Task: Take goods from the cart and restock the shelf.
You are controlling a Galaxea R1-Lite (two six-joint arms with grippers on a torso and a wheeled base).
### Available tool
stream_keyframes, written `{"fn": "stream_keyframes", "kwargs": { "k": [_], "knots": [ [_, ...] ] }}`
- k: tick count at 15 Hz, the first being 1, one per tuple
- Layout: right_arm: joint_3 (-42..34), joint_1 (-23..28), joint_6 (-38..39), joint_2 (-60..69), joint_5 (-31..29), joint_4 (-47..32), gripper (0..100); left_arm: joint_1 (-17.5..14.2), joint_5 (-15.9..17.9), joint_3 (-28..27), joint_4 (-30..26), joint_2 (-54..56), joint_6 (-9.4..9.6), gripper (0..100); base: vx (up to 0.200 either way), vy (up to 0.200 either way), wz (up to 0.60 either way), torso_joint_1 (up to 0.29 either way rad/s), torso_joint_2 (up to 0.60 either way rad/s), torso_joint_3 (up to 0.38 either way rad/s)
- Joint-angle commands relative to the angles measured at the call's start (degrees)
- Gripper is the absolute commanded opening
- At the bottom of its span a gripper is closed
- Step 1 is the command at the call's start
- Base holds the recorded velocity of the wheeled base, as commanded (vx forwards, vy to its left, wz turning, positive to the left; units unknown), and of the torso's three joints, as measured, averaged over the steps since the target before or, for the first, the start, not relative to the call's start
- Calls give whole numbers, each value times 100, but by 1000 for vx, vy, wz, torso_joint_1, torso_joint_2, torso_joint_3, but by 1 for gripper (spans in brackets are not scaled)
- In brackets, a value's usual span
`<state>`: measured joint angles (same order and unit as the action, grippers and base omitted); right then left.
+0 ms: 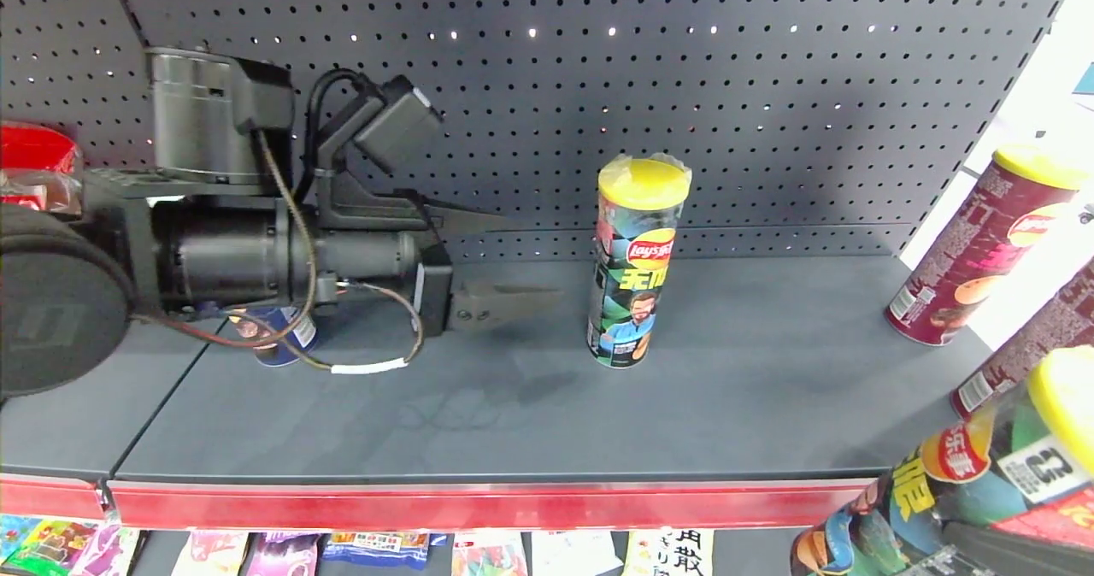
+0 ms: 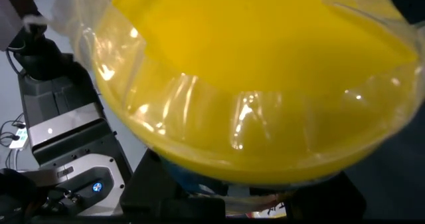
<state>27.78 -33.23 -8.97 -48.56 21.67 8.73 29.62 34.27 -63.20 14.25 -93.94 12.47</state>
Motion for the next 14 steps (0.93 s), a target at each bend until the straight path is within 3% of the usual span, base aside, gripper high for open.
{"fn": "stream_keyframes", "kwargs": {
  "k": [1,14],
  "knots": [
    [25,1,1,-14,3,6,0,87,-87,-448,25,-705,10,100,0,0,0,0,0,0],
    [-18,-8,1,-14,-67,-3,0,395,-395,-1925,16,-1856,-8,100,0,0,0,0,0,0]
  ]
}}
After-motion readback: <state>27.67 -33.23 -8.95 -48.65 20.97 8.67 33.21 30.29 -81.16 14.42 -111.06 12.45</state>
